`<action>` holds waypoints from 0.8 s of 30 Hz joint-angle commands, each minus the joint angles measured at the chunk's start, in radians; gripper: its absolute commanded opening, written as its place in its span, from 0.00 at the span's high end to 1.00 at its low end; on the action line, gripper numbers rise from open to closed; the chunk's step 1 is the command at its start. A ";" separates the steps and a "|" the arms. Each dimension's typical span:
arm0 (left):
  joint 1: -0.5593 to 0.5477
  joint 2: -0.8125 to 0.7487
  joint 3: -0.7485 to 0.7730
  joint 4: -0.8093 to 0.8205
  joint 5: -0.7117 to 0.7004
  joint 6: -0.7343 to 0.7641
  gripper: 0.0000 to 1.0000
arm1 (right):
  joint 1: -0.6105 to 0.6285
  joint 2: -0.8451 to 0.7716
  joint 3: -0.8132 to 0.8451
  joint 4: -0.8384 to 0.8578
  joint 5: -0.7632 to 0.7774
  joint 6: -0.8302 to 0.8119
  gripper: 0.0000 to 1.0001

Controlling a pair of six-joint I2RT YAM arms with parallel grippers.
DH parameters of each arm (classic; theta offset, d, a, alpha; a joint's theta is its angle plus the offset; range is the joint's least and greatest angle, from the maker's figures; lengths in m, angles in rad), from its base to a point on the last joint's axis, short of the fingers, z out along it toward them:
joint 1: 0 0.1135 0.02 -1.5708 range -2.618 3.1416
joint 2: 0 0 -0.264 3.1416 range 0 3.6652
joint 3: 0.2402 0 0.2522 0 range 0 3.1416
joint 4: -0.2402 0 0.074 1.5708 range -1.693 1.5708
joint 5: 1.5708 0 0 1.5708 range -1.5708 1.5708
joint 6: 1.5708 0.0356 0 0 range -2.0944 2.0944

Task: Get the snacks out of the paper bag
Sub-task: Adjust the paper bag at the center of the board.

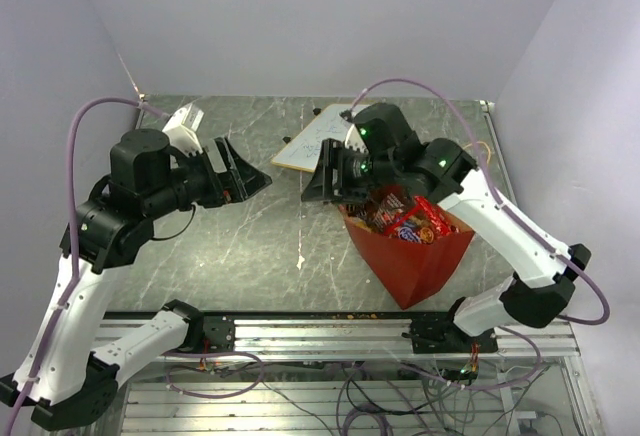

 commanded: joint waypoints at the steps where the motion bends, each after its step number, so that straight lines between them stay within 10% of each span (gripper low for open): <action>1: 0.005 0.015 0.015 0.017 -0.029 -0.001 0.00 | -0.001 -0.034 0.163 -0.122 0.132 -0.169 0.32; 10: 0.005 0.039 -0.044 0.106 0.001 -0.062 0.01 | -0.046 -0.077 0.359 -0.413 0.473 -0.399 0.05; 24: 0.004 0.123 -0.132 0.304 0.184 -0.227 0.00 | -0.493 0.024 0.372 -0.409 0.741 -0.607 0.00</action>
